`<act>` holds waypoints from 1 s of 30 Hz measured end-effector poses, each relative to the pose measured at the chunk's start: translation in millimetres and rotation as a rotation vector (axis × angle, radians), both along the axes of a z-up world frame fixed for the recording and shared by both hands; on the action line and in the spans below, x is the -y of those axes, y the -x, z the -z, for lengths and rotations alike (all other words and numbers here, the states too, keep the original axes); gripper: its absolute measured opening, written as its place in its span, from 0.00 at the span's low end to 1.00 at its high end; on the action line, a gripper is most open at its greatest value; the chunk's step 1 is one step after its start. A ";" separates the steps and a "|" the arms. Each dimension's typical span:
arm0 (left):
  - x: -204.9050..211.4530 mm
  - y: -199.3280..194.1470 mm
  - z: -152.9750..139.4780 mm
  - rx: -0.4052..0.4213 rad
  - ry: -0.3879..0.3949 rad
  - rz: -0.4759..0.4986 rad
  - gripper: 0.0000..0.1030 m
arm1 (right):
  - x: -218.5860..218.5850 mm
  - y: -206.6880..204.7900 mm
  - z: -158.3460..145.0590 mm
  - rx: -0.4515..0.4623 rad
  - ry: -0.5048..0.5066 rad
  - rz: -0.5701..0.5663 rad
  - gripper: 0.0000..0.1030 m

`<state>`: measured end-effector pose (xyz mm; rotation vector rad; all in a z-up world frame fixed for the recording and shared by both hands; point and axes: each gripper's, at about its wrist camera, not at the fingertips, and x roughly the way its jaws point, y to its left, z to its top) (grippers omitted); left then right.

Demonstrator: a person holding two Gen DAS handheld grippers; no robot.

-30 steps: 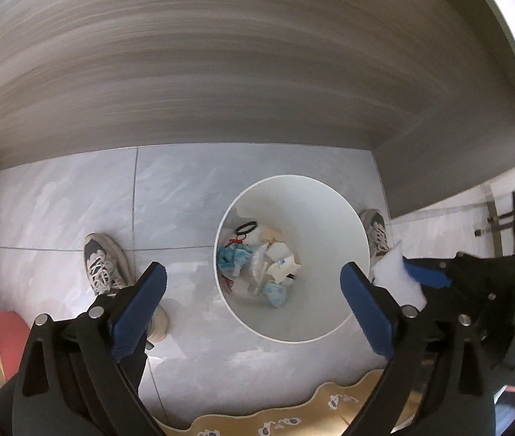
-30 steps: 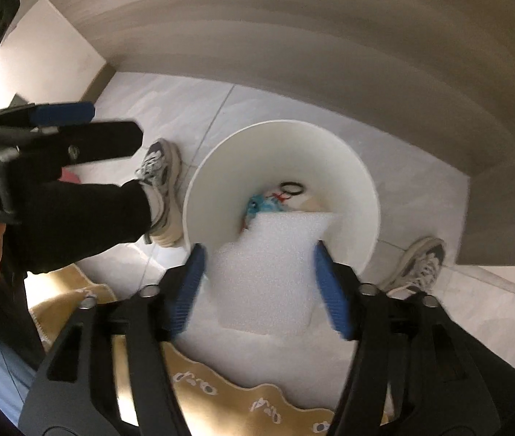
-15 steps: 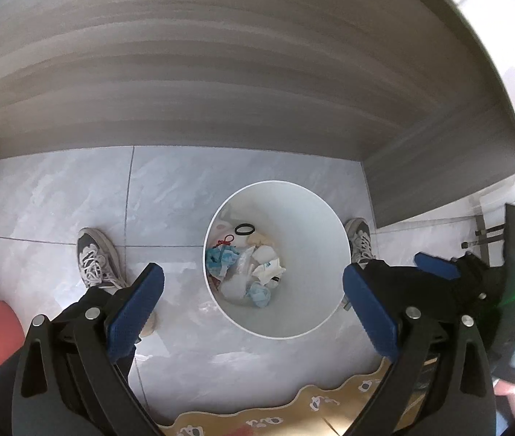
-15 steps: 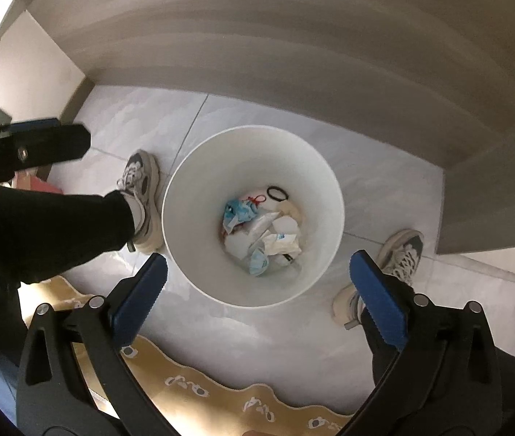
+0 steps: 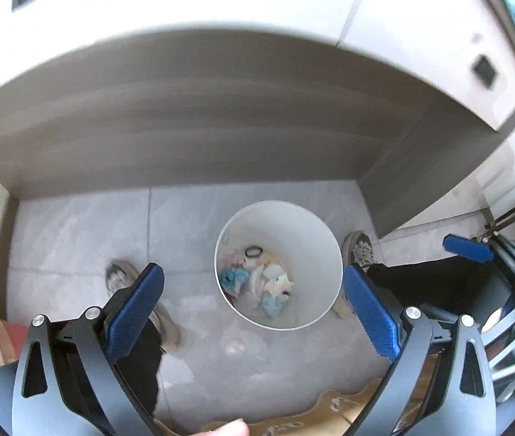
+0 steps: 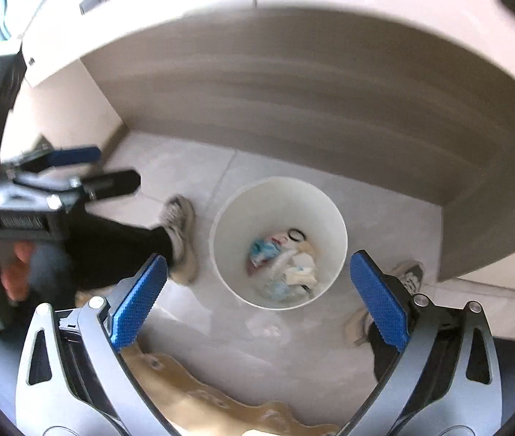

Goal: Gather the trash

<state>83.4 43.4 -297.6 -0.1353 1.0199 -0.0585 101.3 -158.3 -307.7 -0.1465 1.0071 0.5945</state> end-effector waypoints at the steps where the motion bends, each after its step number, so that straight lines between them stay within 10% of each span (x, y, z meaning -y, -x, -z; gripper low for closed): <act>1: 3.1 6.4 -8.7 0.022 -0.013 0.002 0.94 | 3.0 5.4 -9.8 0.020 -0.013 0.004 0.95; 18: 31.7 74.2 -179.3 0.284 -0.152 0.064 0.94 | 69.4 78.6 -220.2 0.363 -0.193 0.081 0.95; 30: 38.4 123.0 -257.1 0.371 -0.134 0.005 0.94 | 84.6 117.7 -291.0 0.496 -0.198 0.071 0.95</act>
